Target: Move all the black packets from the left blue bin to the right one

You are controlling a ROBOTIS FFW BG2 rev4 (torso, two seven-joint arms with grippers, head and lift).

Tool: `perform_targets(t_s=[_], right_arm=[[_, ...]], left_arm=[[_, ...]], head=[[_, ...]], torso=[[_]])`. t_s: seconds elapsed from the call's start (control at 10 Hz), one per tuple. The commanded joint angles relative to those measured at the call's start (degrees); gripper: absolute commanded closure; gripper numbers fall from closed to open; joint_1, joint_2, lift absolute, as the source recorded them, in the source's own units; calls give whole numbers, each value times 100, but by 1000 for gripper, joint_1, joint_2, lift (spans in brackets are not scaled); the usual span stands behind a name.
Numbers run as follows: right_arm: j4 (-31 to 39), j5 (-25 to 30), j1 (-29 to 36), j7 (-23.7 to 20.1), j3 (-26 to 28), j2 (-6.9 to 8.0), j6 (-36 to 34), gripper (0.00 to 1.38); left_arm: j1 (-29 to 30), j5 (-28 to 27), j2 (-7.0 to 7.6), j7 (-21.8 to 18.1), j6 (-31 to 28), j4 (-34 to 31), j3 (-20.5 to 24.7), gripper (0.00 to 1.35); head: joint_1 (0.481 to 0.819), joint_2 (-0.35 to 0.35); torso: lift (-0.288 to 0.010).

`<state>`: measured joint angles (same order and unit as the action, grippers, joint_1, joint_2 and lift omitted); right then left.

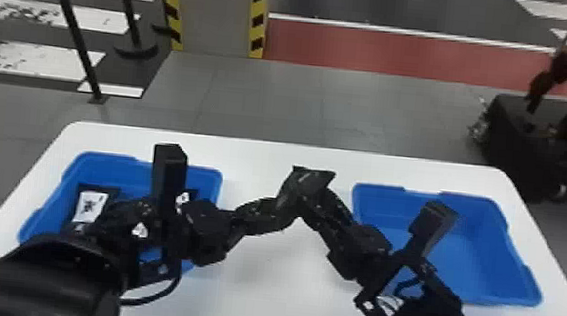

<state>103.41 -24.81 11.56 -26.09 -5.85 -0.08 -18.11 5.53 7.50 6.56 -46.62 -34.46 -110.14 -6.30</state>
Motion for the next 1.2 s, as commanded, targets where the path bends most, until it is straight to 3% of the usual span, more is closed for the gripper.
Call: perform_targets(t_s=[0.0, 0.3, 0.4, 0.5, 0.6, 0.7, 1.1], right_arm=[[114, 152, 10, 25, 5, 13, -17, 1276], [100, 143, 53, -19, 5, 13, 208, 1276], [44, 64, 53, -19, 5, 13, 292, 1276], [-54, -94, 39, -10, 58, 13, 419, 1276], [-97, -85, 10, -10, 233, 13, 461, 1276], [-97, -33, 10, 25, 479, 13, 503, 1276], [-687, 292, -200, 421, 1604, -18, 616, 1276]], left_arm=[[-5, 15, 3, -5, -13, 10, 6, 1205], [23, 32, -32, -5, -83, 38, 50, 1173], [121, 32, -94, 47, -55, 38, 165, 980], [276, -3, -182, 118, -27, 38, 340, 547], [375, -64, -217, 126, 15, 38, 455, 275], [473, -38, -173, 126, 156, 38, 481, 142], [1064, 226, -94, 135, 437, -454, 1131, 122]], head=[[695, -16], [695, -19], [695, -20], [695, -17], [695, -13], [695, -8], [695, -101]], torso=[[-110], [-110], [-110], [-110], [-110], [-110], [-110]])
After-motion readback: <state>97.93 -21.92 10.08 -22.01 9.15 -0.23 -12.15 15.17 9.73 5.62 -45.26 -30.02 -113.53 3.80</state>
